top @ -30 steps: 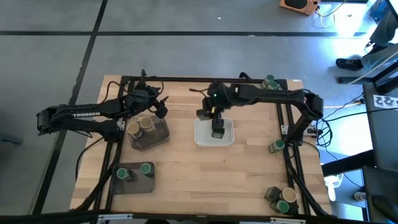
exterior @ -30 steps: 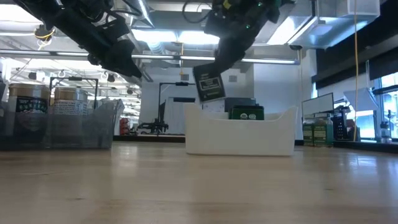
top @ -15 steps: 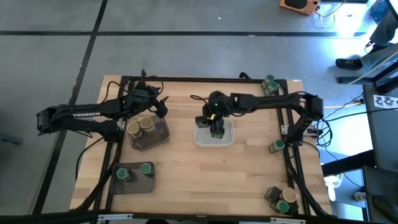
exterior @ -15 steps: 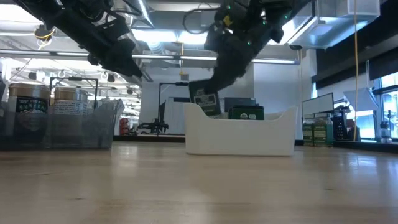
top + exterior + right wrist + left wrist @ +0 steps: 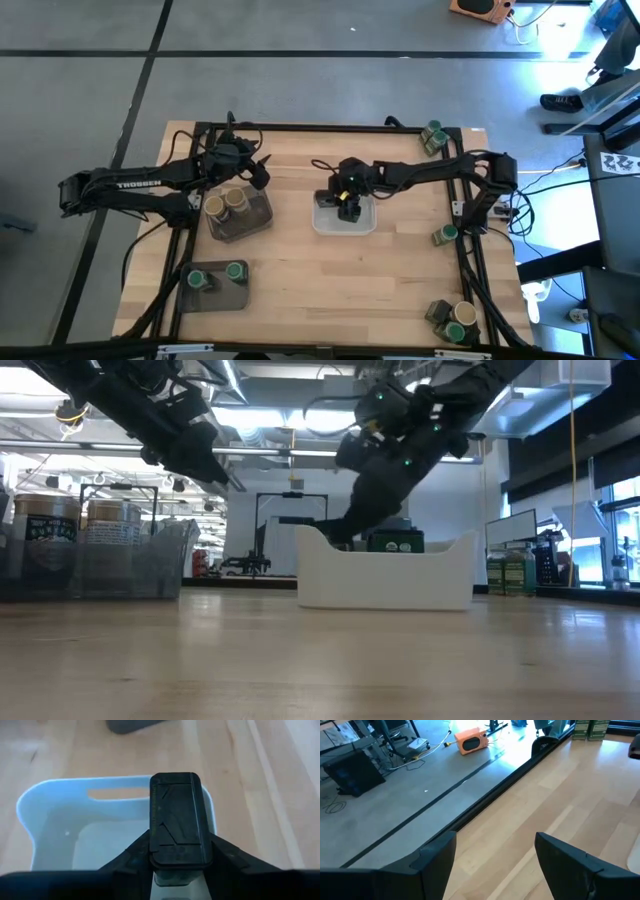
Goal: Sort spices by type
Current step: Put the black seasoning can into the white bin
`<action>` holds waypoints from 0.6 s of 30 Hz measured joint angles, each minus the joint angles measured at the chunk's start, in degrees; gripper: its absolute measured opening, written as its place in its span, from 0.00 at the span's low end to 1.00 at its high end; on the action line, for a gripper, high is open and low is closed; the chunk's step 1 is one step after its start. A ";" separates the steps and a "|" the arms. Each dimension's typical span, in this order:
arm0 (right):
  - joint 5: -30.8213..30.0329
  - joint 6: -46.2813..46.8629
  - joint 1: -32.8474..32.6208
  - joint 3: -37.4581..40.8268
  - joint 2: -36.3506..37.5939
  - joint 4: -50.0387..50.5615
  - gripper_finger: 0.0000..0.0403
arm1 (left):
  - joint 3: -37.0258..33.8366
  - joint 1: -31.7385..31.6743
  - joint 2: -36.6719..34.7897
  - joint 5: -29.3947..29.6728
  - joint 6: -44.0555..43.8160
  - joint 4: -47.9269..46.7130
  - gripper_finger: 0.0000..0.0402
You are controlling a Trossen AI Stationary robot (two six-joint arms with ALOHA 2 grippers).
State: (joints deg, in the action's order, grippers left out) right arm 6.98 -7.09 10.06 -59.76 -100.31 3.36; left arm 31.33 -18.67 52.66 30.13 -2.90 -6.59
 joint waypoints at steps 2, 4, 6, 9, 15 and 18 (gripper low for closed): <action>-0.44 0.04 -0.08 0.50 -0.37 -0.93 0.33 | 0.00 0.02 0.00 0.00 0.02 0.02 0.67; -0.39 0.03 -0.08 0.60 -1.08 -1.35 0.33 | 0.02 0.02 -0.01 0.00 0.00 0.33 0.67; -0.33 0.40 -0.08 0.54 -1.23 -1.08 0.35 | 0.02 0.15 -0.01 -0.02 -0.02 -0.02 0.67; 0.13 0.20 -0.07 0.49 -1.78 -1.76 0.41 | 0.02 0.39 0.00 -0.09 0.02 -0.22 0.67; 0.14 0.63 -0.02 0.49 -2.45 -2.45 0.53 | 0.03 0.56 0.00 -0.09 0.00 -0.07 0.67; -0.57 0.87 0.01 0.54 -2.00 -2.16 0.60 | 0.02 0.56 0.00 -0.10 -0.02 -0.09 0.67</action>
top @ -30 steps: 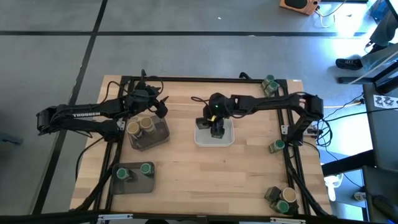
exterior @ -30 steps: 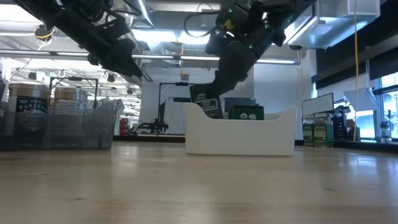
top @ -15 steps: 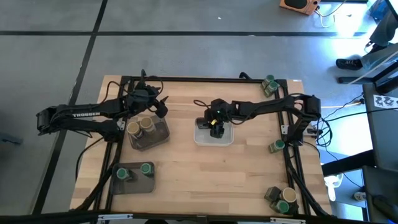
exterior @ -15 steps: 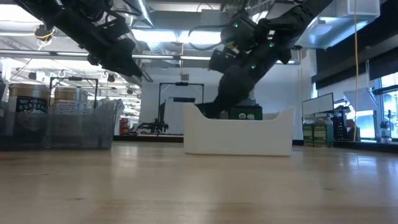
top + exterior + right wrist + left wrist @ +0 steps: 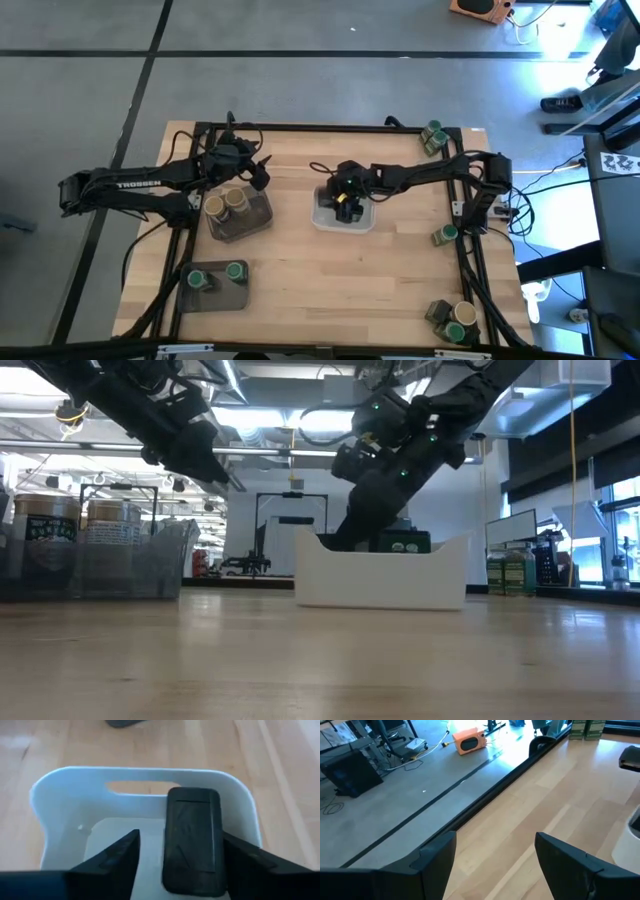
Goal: Sort spices by type
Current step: Put the black seasoning can into the white bin, then put the green seasoning bottle into the bottom black bin
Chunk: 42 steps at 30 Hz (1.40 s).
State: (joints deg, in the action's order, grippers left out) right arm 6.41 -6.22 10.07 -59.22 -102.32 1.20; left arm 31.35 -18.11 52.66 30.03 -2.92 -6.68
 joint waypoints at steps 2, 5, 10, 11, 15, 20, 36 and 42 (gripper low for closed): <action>-0.98 -0.26 0.00 0.09 1.06 0.20 0.65 | 0.00 -0.02 0.00 -0.01 0.00 0.00 0.67; -1.71 -1.14 0.07 0.07 3.78 0.47 0.70 | 0.00 -0.02 0.00 -0.01 0.00 0.04 0.67; -6.28 -1.80 0.08 0.07 10.73 5.08 0.73 | 0.00 -0.02 0.00 -0.01 0.00 0.04 0.67; -7.79 -1.79 0.07 0.07 12.36 6.15 0.73 | 0.00 -0.02 0.00 -0.01 -0.02 0.04 0.67; -19.28 -1.85 0.07 0.02 18.76 11.07 0.73 | 0.00 -0.02 0.00 -0.01 -0.04 0.08 0.67; -39.60 -3.10 1.64 -0.02 23.88 17.25 0.73 | 0.00 -0.02 0.00 -0.03 -0.07 0.10 0.67; -40.93 6.25 28.00 -2.85 26.19 34.12 0.73 | 0.00 0.02 0.00 -0.03 0.24 0.09 0.67; -36.71 11.10 35.80 -10.34 23.18 46.55 0.73 | 0.00 0.02 0.00 -0.03 0.48 0.07 0.67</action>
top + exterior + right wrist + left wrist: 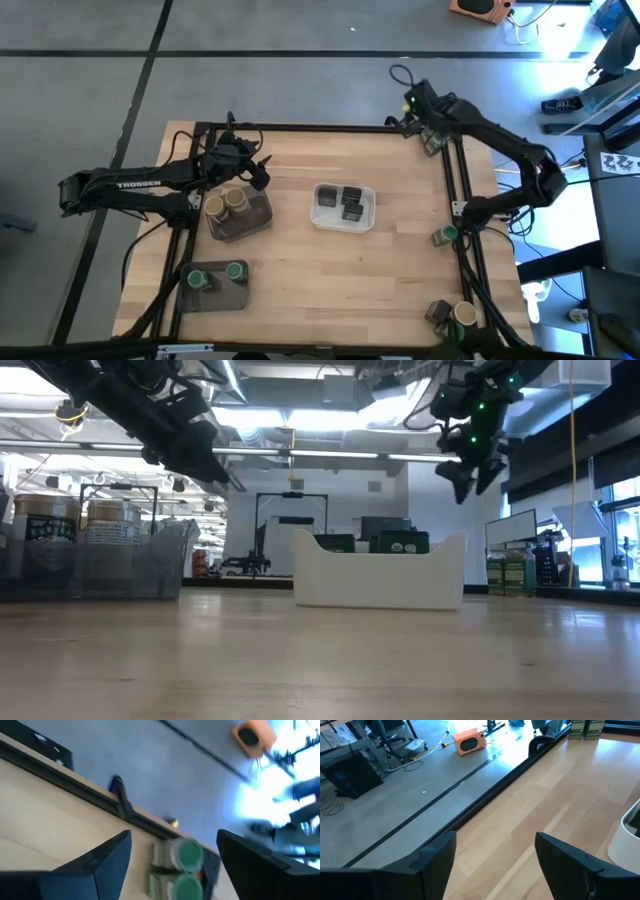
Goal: Sort spices by type
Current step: Put the green seasoning bottle into the bottom black bin
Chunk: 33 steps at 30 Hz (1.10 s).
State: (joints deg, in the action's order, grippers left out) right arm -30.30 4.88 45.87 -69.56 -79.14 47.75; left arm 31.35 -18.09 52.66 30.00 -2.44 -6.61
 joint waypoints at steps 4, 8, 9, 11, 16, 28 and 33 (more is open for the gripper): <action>-0.03 1.60 3.46 -3.16 -3.26 7.15 0.73 | 0.00 0.00 0.00 0.00 0.03 0.00 0.67; 0.57 3.71 6.24 -3.82 -6.07 12.16 0.73 | 0.00 0.00 0.00 0.00 0.06 -0.35 0.67; 0.85 3.80 6.80 -3.82 -6.73 12.93 0.73 | -0.01 0.00 0.00 0.00 0.06 -0.47 0.67; 1.32 3.77 7.72 -3.82 -7.97 14.25 0.73 | -0.02 0.00 0.00 -0.01 0.05 -0.48 0.67; 1.85 3.93 8.32 -3.82 -9.88 14.76 0.73 | -0.02 0.00 0.00 -0.02 0.09 -0.46 0.67; 2.50 6.04 9.01 -3.82 -13.76 17.23 0.73 | -0.02 0.00 0.00 -0.02 0.11 -0.46 0.67; 2.03 6.05 8.91 -3.82 -15.98 17.91 0.71 | -0.02 0.00 0.00 0.00 0.04 -0.48 0.67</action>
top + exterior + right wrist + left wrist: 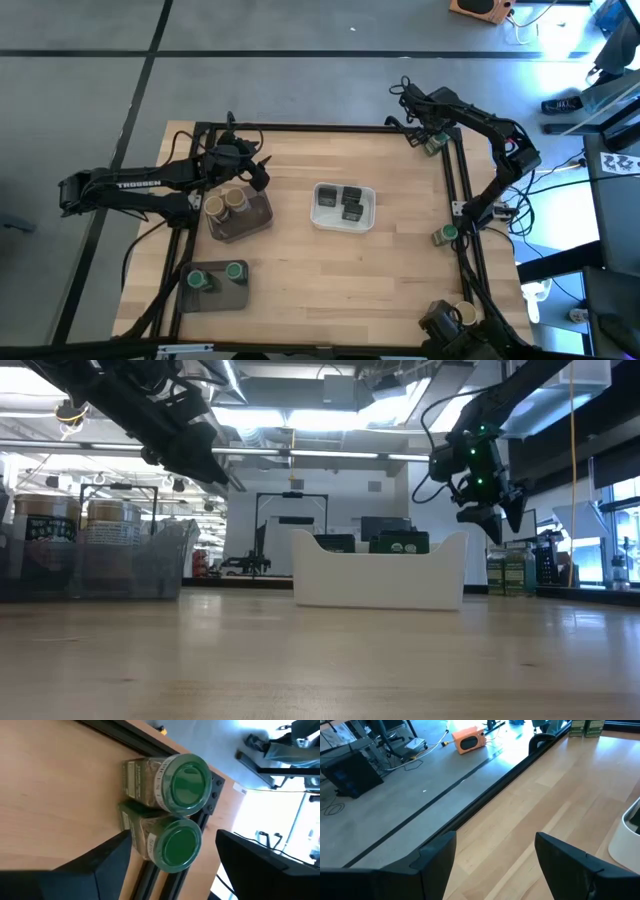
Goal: Sort spices by type
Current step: Put the green seasoning bottle into the bottom black bin
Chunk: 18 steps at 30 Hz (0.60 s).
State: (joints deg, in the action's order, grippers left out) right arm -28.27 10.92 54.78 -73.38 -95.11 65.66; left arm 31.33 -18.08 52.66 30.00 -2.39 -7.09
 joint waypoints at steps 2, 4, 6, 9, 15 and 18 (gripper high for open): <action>-1.44 0.52 0.00 0.00 -0.84 0.18 0.69 | 0.00 0.02 0.00 0.00 -0.02 0.00 0.67; -2.56 0.78 0.00 0.00 -1.81 0.43 0.67 | 0.00 0.01 0.00 -0.01 -0.04 0.00 0.67; -2.78 0.80 0.00 0.00 -2.65 0.84 0.65 | 0.00 0.00 0.00 -0.02 -0.07 0.00 0.67; -2.85 0.82 0.00 0.00 -4.11 1.96 0.63 | 0.00 0.02 0.00 -0.02 -0.07 0.00 0.67; -2.10 0.67 0.00 0.00 -5.61 2.52 0.62 | 0.00 0.02 0.00 -0.02 -0.01 0.02 0.67; -0.52 -0.64 0.00 -0.02 -5.60 2.62 0.62 | 0.00 0.02 0.00 -0.02 0.26 0.02 0.67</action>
State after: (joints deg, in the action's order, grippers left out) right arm -28.79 10.28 54.78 -73.41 -100.71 68.28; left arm 31.33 -18.06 52.66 29.98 -2.13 -7.07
